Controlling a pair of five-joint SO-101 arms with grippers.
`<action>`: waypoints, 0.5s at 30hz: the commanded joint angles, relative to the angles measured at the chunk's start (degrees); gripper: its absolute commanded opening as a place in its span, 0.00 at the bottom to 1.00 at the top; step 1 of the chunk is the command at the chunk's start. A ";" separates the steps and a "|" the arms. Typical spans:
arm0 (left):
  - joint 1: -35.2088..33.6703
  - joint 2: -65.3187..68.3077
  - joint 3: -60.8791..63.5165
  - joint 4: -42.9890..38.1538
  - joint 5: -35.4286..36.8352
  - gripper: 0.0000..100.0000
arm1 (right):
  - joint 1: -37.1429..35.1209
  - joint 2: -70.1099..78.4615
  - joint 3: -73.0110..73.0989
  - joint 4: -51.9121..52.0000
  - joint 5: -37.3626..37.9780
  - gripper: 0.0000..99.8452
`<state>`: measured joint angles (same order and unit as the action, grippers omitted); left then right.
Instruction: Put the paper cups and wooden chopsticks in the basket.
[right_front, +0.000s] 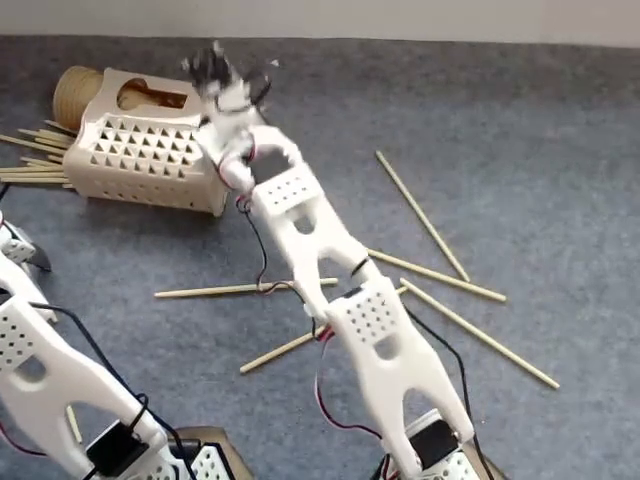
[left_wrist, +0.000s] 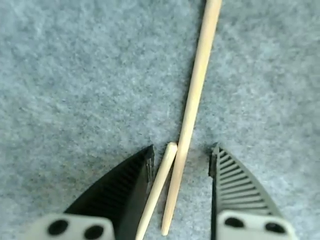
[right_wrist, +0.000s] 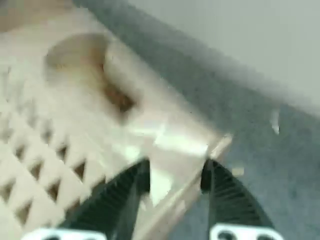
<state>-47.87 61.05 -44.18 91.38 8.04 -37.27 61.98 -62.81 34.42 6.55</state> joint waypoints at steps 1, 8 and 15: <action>2.07 2.15 0.57 -1.85 0.53 0.21 | 0.84 13.67 -15.08 -3.91 -0.18 0.18; 0.40 1.98 0.57 -2.73 0.26 0.21 | 4.00 25.89 -31.08 2.86 3.69 0.18; -0.04 1.98 -1.36 -2.29 0.26 0.21 | 7.69 31.43 -40.22 12.26 3.34 0.00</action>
<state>-47.96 61.32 -44.09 90.07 8.13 -32.18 90.81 -96.75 40.66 9.27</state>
